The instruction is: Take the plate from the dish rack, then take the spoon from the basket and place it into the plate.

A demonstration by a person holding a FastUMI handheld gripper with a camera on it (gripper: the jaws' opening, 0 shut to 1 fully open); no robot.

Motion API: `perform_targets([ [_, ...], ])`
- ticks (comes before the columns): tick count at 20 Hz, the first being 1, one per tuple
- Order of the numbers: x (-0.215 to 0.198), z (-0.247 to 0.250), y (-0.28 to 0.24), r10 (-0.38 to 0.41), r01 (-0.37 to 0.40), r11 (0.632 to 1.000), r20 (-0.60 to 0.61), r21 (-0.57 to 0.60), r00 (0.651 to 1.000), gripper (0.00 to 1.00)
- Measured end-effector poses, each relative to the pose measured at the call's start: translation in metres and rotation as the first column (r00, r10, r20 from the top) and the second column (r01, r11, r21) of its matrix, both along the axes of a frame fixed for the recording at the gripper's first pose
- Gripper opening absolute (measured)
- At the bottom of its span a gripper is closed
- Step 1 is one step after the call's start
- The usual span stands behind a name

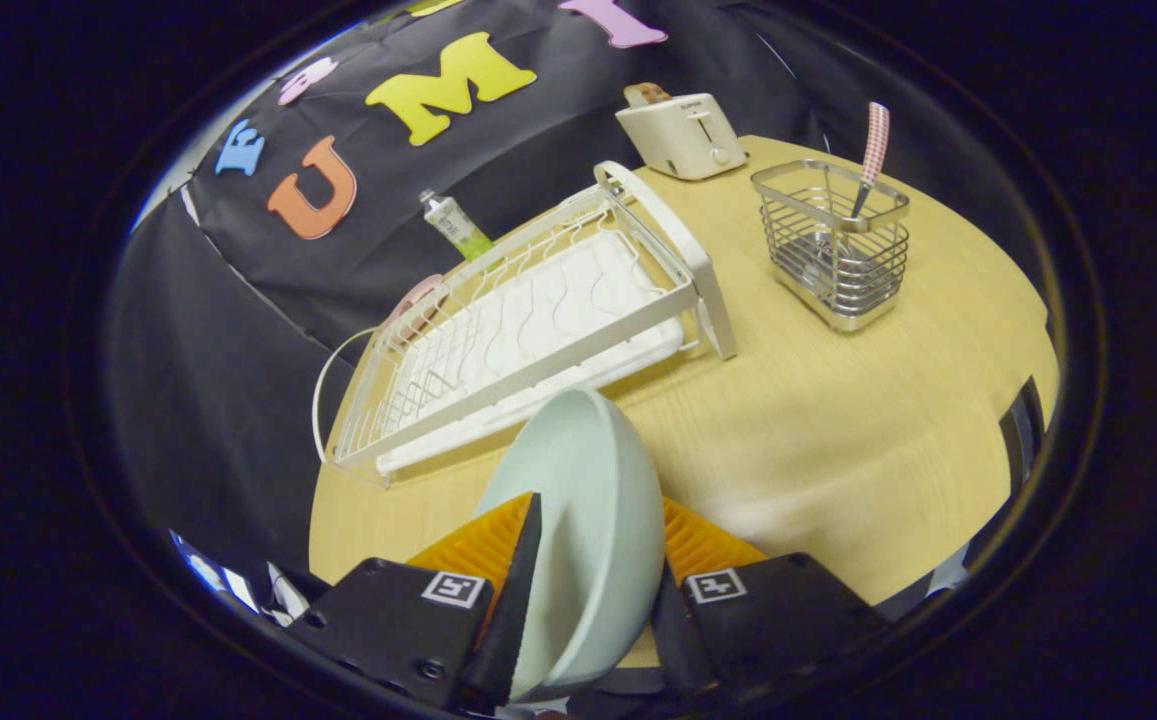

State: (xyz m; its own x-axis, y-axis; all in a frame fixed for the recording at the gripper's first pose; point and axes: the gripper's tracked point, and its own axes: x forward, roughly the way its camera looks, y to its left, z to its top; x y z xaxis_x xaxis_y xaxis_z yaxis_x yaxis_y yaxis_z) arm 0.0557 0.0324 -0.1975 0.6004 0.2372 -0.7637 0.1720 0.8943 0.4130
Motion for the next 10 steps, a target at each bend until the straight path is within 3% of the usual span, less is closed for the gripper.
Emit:
perform_targets([
  [6, 0.006, -0.009, 0.002, 0.035, -0.035, 0.999, -0.008, 0.009, 0.999, 0.63],
  [10, 0.007, 0.013, -0.01, 0.067, -0.063, 0.997, 0.092, -0.051, 0.994, 0.68],
])
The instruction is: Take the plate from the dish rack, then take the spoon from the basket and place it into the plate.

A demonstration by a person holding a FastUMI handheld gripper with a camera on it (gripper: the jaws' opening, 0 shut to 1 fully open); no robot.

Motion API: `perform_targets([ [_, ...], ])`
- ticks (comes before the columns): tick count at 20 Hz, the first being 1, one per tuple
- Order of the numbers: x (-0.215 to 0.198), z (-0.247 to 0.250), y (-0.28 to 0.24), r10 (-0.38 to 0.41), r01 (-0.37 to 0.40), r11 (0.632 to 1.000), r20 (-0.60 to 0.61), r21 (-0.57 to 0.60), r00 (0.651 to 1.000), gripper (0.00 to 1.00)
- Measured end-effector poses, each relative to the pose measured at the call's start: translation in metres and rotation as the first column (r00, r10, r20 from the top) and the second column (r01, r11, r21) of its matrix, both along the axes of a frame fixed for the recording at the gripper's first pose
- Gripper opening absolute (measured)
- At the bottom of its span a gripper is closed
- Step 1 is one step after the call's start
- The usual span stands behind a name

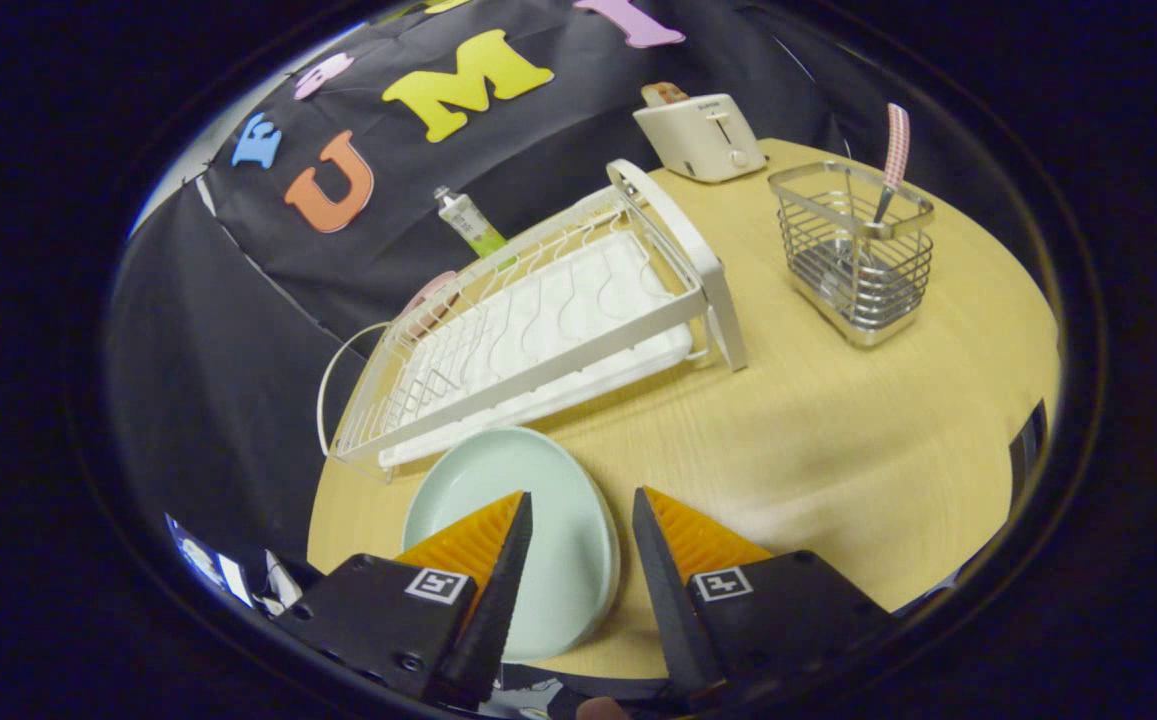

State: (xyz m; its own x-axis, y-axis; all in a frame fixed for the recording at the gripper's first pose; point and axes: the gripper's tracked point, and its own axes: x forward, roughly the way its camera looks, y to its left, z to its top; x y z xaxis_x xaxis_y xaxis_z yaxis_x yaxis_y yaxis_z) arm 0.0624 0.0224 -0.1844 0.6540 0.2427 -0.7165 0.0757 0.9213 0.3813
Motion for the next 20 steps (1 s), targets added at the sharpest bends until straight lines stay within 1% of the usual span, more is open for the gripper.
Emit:
perform_targets([
  [3, -0.003, 0.023, -0.02, 0.016, -0.007, 0.997, 0.108, -0.08, 0.994, 0.76],
  [6, -0.011, 0.051, -0.048, 0.025, 0.007, 0.989, 0.216, -0.146, 0.976, 0.81],
  [7, -0.015, 0.062, -0.059, 0.025, 0.019, 0.985, 0.258, -0.169, 0.966, 0.82],
  [11, -0.035, 0.103, -0.099, 0.055, 0.044, 0.974, 0.422, -0.222, 0.905, 0.96],
  [12, -0.039, 0.11, -0.115, 0.055, 0.065, 0.967, 0.453, -0.246, 0.89, 0.99],
  [17, -0.042, 0.13, -0.191, 0.018, 0.205, 0.926, 0.58, -0.317, 0.814, 1.0],
  [19, -0.031, 0.127, -0.211, 0.003, 0.227, 0.923, 0.597, -0.31, 0.802, 1.0],
  [20, -0.023, 0.123, -0.218, -0.003, 0.226, 0.926, 0.594, -0.302, 0.804, 1.0],
])
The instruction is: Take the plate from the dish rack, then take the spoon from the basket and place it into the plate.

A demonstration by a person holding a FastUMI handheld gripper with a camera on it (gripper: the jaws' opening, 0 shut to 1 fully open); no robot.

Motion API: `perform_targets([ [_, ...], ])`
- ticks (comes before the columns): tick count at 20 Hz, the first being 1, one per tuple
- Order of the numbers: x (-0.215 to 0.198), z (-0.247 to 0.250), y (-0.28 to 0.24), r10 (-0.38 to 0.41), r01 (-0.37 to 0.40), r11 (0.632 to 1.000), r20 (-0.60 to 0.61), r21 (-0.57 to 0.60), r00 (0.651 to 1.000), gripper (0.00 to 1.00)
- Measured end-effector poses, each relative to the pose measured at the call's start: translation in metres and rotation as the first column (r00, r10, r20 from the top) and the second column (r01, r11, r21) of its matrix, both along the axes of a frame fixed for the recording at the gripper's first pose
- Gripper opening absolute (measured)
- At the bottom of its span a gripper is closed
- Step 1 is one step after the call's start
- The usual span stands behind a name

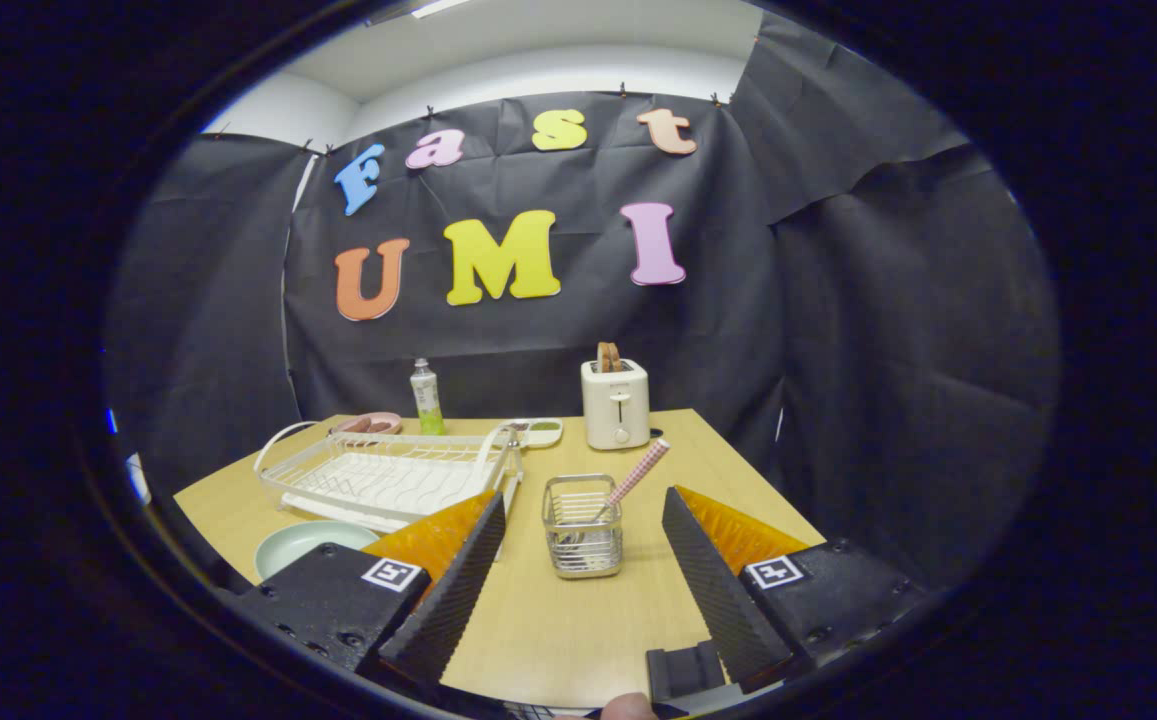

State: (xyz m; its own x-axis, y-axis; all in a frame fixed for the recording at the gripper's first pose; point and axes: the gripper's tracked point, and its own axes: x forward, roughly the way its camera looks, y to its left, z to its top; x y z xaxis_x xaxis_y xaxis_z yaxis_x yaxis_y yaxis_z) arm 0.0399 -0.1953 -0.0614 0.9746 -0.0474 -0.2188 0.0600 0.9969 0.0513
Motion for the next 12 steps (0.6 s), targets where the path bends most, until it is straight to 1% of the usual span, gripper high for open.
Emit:
perform_targets([
  [4, 0.051, -0.017, -0.031, -0.011, 0.011, 1.0, -0.004, -0.004, 1.0, 1.0],
  [8, 0.094, -0.029, -0.038, 0.029, -0.028, 0.999, -0.053, 0.032, 0.998, 0.86],
  [11, 0.115, -0.034, -0.04, 0.042, -0.038, 0.997, -0.064, 0.064, 0.997, 0.74],
  [12, 0.119, -0.033, -0.037, 0.057, -0.052, 0.995, -0.063, 0.081, 0.996, 0.71],
])
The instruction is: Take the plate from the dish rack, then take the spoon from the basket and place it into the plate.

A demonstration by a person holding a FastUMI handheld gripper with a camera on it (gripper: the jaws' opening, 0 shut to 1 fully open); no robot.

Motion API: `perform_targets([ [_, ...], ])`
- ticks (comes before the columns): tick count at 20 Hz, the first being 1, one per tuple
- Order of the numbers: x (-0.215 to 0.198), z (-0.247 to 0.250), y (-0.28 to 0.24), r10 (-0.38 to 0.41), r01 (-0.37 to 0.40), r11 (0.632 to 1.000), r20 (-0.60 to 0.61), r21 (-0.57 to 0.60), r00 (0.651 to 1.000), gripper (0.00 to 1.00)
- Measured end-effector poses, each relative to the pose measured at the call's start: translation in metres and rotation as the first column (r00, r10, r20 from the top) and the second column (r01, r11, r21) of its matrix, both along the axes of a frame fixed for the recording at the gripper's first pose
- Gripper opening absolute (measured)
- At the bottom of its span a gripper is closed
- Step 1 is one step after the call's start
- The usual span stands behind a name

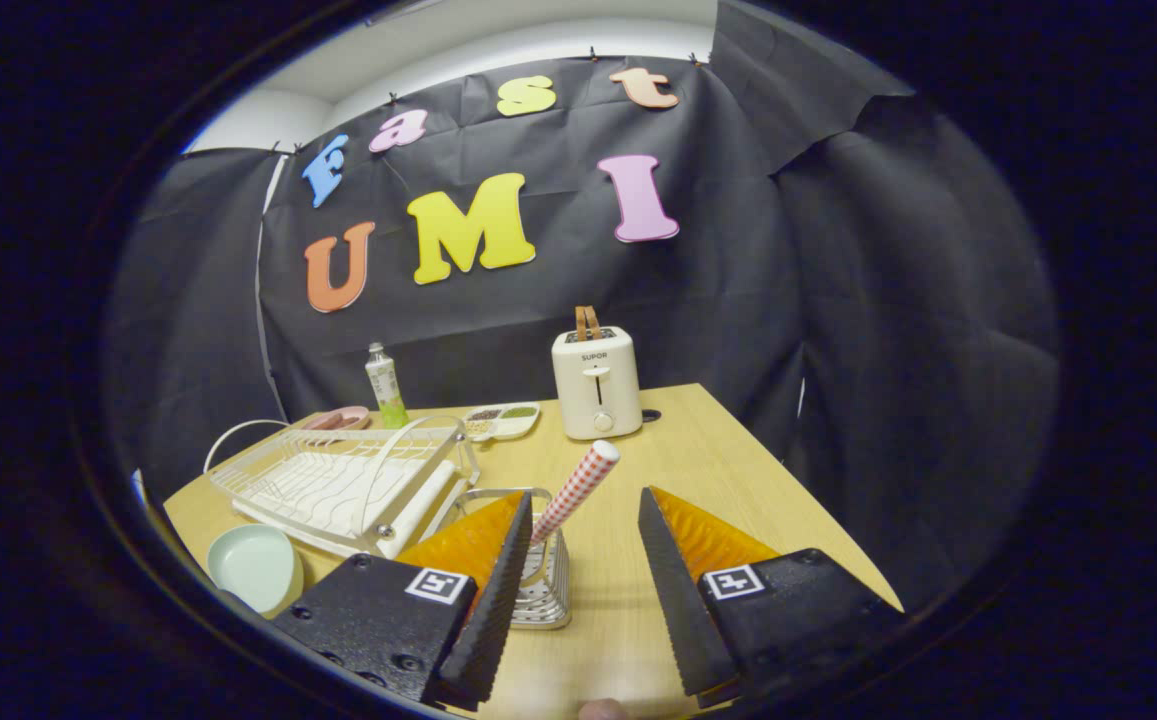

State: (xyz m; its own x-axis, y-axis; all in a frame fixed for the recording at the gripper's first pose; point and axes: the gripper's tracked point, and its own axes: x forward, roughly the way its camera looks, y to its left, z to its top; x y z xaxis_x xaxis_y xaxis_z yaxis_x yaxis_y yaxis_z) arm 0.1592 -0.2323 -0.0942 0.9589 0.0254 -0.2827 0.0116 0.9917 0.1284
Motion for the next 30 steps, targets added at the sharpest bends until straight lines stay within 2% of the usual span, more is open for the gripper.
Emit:
perform_targets([
  [6, 0.011, -0.006, 0.014, 0.052, -0.05, 0.997, -0.033, 0.06, 0.998, 0.46],
  [7, 0.011, -0.006, 0.012, 0.043, -0.042, 0.998, -0.03, 0.053, 0.999, 0.36],
  [14, -0.008, 0.006, 0.042, 0.081, -0.078, 0.993, -0.036, 0.084, 0.996, 0.2],
  [17, -0.012, 0.013, 0.049, 0.056, -0.054, 0.997, -0.034, 0.053, 0.998, 0.12],
  [21, -0.021, 0.032, 0.052, 0.003, -0.003, 1.0, -0.001, 0.011, 1.0, 0.09],
  [26, -0.052, 0.087, 0.063, -0.067, 0.074, 0.996, 0.116, -0.055, 0.991, 0.09],
  [30, -0.09, 0.122, 0.106, -0.056, 0.065, 0.997, 0.193, -0.04, 0.98, 0.09],
])
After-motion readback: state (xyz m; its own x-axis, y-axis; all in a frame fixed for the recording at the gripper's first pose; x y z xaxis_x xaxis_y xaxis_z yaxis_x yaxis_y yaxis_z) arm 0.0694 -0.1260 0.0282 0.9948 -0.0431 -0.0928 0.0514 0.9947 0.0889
